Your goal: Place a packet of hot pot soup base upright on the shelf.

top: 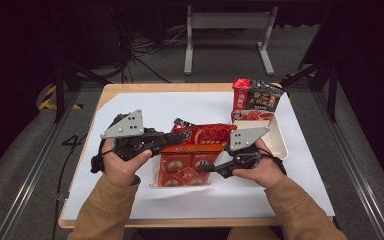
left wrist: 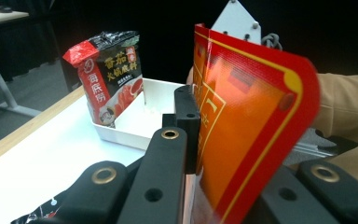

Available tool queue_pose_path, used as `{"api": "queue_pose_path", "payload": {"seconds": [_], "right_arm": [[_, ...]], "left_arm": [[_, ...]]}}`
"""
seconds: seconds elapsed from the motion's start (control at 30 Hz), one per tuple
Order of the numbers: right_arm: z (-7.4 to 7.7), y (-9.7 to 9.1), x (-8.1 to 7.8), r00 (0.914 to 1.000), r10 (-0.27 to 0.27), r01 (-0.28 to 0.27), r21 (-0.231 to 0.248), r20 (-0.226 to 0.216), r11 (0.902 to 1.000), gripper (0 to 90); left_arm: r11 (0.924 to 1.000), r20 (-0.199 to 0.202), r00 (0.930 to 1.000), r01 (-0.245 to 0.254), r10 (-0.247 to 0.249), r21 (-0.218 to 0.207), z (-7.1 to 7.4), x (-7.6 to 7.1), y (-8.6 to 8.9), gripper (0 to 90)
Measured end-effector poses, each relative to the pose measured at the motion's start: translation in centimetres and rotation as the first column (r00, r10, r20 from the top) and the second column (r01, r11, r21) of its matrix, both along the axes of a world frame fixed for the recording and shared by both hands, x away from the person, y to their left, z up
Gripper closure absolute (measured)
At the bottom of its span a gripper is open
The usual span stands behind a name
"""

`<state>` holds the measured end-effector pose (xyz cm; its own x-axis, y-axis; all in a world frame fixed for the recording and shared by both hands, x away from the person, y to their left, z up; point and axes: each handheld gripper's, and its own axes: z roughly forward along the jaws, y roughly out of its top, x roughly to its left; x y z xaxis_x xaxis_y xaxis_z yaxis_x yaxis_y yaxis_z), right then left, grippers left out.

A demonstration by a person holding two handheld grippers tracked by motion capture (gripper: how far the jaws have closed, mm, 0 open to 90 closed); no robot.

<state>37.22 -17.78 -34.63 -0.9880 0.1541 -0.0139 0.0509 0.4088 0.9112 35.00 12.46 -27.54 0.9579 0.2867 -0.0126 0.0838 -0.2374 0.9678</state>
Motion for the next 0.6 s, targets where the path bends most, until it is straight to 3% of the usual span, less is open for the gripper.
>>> {"api": "queue_pose_path", "payload": {"seconds": [0.17, 0.23, 0.33, 0.43, 0.6], "right_arm": [[-0.1, 0.5, -0.4, 0.9988, 0.046, -0.046, 0.002, -0.016, 0.9989, 53.3], [-0.1, 0.9, -0.6, 0.9989, 0.047, -0.047, -0.015, 0.000, 0.9988, 55.5], [-0.1, 1.0, -0.5, 0.9996, 0.016, -0.015, -0.044, 0.023, 0.9989, 64.0], [0.0, 1.0, -0.4, 0.9998, 0.021, -0.021, -0.047, -0.008, 0.9987, 67.8], [0.3, 0.9, -0.5, 1.0000, 0.005, -0.005, -0.063, -0.002, 0.9980, 69.8]], "left_arm": [[1.0000, -0.006, 0.9999, -0.009, 0.009, -0.002, -0.2, 0.1, -0.1, 90.0], [0.9999, -0.005, 0.9999, -0.010, 0.010, 0.003, -0.3, 0.1, -0.2, 90.0], [0.9999, -0.010, 0.9999, -0.009, 0.009, 0.006, -0.3, 0.1, -0.2, 90.0], [1.0000, -0.012, 0.9999, -0.005, 0.005, 0.004, -0.4, 0.2, -0.2, 90.0], [1.0000, -0.026, 0.9997, -0.003, 0.003, -0.004, -0.5, 0.4, -0.2, 90.0]]}}
